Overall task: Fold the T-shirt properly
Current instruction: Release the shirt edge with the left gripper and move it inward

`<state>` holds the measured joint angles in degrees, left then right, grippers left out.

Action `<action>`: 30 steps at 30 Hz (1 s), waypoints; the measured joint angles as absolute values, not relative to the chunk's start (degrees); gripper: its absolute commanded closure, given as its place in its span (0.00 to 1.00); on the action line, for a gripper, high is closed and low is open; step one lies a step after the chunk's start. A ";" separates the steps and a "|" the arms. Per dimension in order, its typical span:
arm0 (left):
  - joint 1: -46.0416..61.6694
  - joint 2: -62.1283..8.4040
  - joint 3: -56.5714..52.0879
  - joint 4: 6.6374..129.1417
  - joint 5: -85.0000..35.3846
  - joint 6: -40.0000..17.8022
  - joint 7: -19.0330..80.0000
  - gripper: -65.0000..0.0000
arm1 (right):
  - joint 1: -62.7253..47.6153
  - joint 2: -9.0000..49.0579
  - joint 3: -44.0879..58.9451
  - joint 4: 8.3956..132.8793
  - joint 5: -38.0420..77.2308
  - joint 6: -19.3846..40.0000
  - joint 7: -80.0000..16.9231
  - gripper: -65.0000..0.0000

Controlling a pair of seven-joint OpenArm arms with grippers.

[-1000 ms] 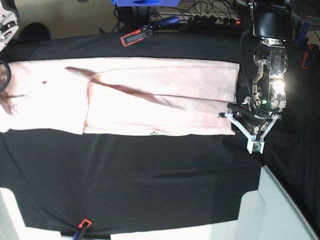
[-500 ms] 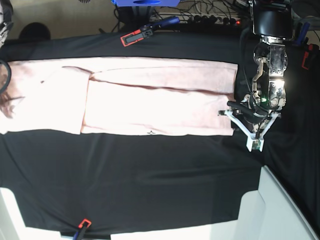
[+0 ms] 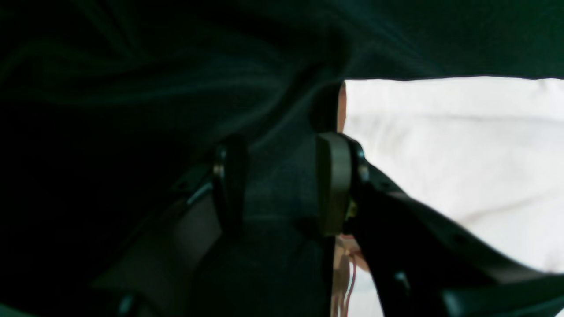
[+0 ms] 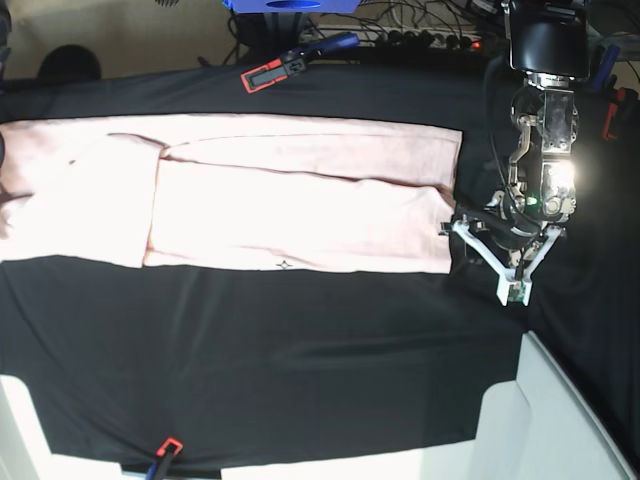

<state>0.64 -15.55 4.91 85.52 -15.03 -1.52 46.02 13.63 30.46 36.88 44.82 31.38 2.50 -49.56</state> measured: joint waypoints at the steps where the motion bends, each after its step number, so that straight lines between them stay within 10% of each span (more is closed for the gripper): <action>1: 0.64 -15.53 4.91 85.56 -15.00 -1.52 46.02 0.60 | 13.61 30.44 36.88 44.82 31.40 2.50 -49.50 1.00; 6: 0.67 -15.40 4.93 85.56 -15.03 -1.52 46.04 0.60 | 13.30 28.32 36.97 44.82 31.18 2.02 -49.17 0.94; 15: 0.67 -15.40 4.93 85.62 -15.03 -1.52 46.04 0.60 | 13.21 28.34 37.36 44.84 31.35 1.87 -51.92 0.45; 30: 1.13 -7.33 5.67 88.18 -14.76 -1.50 45.80 0.60 | 3.97 26.35 36.82 66.22 31.16 2.09 -48.71 0.45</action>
<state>1.13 -7.33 5.67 88.18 -14.76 -1.50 45.80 3.97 26.35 36.82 66.22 31.16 2.09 -48.71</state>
